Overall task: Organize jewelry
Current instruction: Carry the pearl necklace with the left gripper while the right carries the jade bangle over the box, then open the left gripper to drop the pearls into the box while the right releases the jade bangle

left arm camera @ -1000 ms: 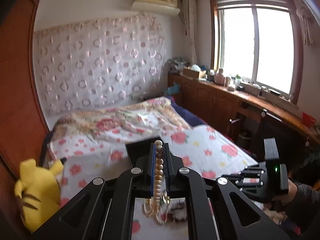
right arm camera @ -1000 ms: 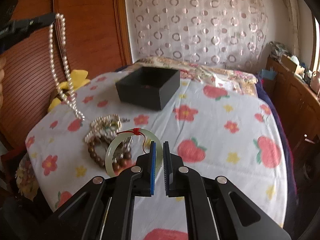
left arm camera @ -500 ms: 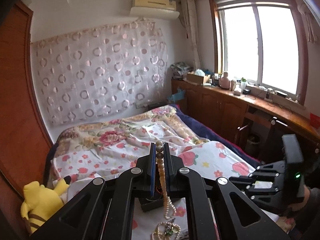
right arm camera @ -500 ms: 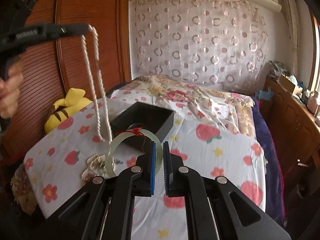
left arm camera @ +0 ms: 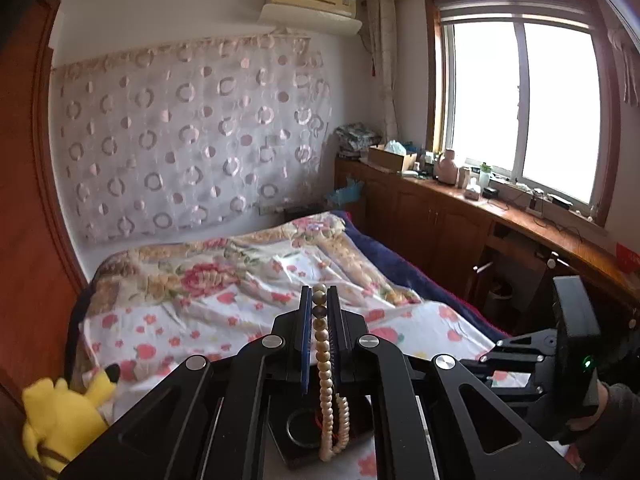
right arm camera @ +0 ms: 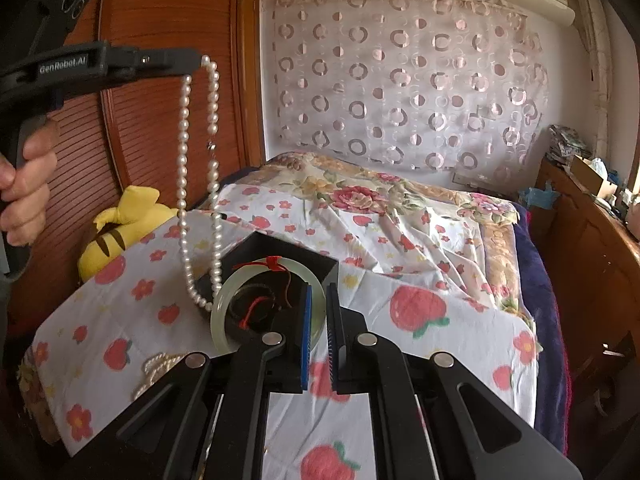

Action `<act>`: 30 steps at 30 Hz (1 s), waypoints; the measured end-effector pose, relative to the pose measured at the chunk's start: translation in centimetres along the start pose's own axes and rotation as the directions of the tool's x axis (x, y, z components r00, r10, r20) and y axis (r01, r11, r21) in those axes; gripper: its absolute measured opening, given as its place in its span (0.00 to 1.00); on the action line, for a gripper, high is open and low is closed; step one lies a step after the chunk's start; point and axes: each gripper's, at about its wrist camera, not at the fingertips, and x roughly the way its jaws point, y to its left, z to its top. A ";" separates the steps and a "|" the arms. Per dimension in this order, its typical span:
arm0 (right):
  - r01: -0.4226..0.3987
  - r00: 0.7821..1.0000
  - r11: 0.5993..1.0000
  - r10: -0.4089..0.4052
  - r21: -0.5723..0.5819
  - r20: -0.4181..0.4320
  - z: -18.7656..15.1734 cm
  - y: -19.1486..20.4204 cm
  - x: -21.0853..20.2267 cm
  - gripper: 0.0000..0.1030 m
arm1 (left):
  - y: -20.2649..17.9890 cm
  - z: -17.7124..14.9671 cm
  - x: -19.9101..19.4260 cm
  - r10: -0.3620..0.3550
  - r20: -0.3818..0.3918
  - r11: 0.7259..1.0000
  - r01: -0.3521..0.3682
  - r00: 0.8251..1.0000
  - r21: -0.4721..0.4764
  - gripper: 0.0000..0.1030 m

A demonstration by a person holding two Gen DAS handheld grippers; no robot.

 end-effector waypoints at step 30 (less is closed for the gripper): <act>-0.070 0.995 0.997 0.071 0.008 -0.070 -1.7 2.0 6.0 0.24 | 4.1 -15.1 4.2 0.067 -0.235 0.995 -0.084 0.970 -0.061 0.62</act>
